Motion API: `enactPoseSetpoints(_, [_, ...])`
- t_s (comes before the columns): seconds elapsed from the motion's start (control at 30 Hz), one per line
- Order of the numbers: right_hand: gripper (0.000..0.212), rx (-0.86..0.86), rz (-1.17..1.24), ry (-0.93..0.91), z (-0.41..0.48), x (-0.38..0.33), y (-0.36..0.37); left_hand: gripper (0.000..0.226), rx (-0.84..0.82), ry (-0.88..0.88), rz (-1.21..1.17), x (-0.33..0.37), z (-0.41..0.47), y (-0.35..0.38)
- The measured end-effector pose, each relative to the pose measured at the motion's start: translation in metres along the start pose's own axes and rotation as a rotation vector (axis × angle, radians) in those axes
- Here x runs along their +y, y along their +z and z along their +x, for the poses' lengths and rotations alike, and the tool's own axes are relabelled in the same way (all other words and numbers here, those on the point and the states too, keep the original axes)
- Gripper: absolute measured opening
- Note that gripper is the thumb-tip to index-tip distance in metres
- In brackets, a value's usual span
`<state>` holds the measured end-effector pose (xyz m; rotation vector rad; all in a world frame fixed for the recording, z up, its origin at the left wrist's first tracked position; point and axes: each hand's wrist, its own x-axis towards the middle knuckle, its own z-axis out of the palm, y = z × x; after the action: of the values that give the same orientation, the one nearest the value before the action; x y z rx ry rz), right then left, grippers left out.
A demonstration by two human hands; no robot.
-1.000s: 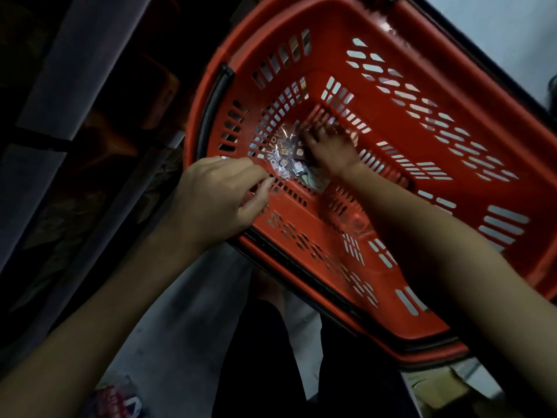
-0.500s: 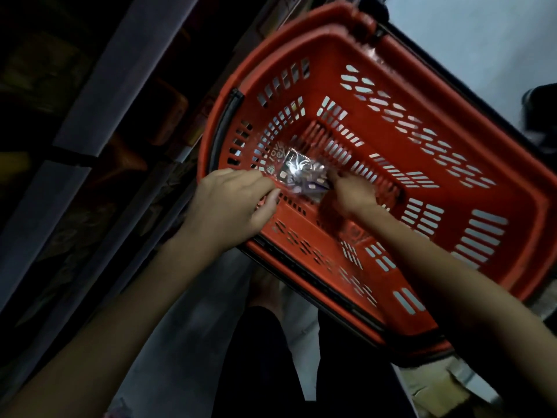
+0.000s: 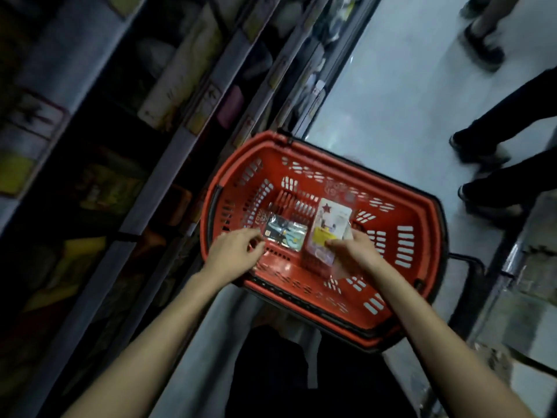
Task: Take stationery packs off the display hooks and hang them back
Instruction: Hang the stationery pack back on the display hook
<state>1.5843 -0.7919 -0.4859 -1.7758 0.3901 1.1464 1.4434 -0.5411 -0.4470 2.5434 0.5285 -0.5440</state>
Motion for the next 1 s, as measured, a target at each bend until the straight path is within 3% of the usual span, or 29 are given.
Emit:
enactPoseSetpoints(0.07, [0.022, -0.022, 0.159, 0.009, -0.028, -0.006, -0.013, 0.021, -0.087, 0.009, -0.141, 0.020, 0.000, -0.003])
enactPoseSetpoints(0.2, [0.028, -0.003, 0.307, -0.038, -0.076, -0.014, -0.037, 0.023, -0.015, 0.023, -0.418, 0.077, 0.000, -0.009])
enactPoseSetpoints(0.33, [0.022, 0.175, 0.278, -0.188, -0.119, -0.019, -0.050, 0.052, 0.004, 0.089, -0.709, 0.145, -0.003, -0.028])
enactPoseSetpoints(0.5, [0.013, 0.413, 0.140, -0.374, -0.170, -0.030, -0.041, 0.088, -0.147, 0.237, -0.732, 0.193, -0.011, -0.033])
enactPoseSetpoints(0.63, [0.046, 0.574, -0.038, -0.365, -0.201, -0.028, -0.008, 0.079, -0.289, 0.368, -0.779, 0.208, -0.033, -0.036])
enactPoseSetpoints(0.7, [0.050, 0.636, -0.051, -0.324, -0.216, -0.027, 0.009, 0.084, -0.350, 0.360, -0.804, 0.204, -0.045, -0.037])
enactPoseSetpoints(0.93, [0.078, 0.583, 0.181, -0.335, -0.243, -0.007, 0.040, 0.089, -0.521, 0.401, -0.832, 0.192, -0.071, -0.033])
enactPoseSetpoints(1.0, [0.080, 0.606, 0.203, -0.347, -0.255, 0.002, 0.044, 0.074, -0.582, 0.415, -0.821, 0.196, -0.080, -0.031])
